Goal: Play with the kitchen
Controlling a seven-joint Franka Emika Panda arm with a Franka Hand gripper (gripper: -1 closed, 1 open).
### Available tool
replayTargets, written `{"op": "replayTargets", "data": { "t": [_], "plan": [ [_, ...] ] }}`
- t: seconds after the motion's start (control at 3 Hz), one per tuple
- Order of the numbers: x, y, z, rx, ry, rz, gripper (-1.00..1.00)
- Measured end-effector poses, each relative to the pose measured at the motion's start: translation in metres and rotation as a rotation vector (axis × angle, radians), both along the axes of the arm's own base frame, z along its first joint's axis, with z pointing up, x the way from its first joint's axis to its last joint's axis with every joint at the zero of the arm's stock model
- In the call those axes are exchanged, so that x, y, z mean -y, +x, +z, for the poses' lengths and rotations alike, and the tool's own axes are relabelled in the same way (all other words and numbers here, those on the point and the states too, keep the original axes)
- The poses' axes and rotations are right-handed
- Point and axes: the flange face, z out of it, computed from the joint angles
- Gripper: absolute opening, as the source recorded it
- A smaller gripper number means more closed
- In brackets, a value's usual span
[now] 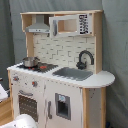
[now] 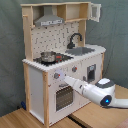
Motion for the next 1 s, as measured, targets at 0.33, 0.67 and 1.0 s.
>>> {"op": "replayTargets", "data": {
  "t": [0.33, 0.67, 1.0],
  "plan": [
    [-0.012, 0.021, -0.002, -0.004, 0.000, 0.005, 1.00],
    [-0.020, 0.047, 0.002, 0.001, 0.017, -0.004, 1.00],
    [0.000, 0.080, 0.001, 0.000, 0.085, -0.030, 1.00]
  ]
}}
